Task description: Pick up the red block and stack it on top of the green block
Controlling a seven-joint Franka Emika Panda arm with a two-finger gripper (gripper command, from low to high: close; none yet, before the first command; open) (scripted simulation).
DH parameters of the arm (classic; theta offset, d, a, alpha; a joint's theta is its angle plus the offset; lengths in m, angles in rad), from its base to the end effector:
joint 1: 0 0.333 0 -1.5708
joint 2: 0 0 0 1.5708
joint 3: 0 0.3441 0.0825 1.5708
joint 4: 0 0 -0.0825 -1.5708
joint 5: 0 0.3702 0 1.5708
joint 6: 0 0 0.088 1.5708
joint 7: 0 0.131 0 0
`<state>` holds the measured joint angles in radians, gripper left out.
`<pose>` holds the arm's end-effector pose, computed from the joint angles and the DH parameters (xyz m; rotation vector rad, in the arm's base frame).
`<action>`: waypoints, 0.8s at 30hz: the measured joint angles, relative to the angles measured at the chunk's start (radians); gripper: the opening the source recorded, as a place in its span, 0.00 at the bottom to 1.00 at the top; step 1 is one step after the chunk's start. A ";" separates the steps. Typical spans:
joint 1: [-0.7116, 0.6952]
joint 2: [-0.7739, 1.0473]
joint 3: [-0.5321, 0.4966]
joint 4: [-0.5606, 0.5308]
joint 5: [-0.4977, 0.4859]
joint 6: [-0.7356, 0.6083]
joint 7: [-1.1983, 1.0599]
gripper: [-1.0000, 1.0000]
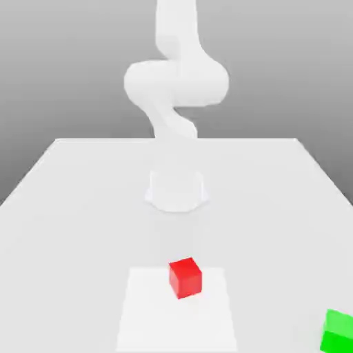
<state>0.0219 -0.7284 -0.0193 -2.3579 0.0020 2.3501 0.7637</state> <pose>0.3595 -0.0015 0.6649 -2.5112 1.0058 -0.9366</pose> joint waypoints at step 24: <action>0.088 0.895 -0.030 -0.469 0.047 0.644 -0.354 0.50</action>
<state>0.1098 0.1662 -0.0493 -2.8266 0.0488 2.9937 0.4092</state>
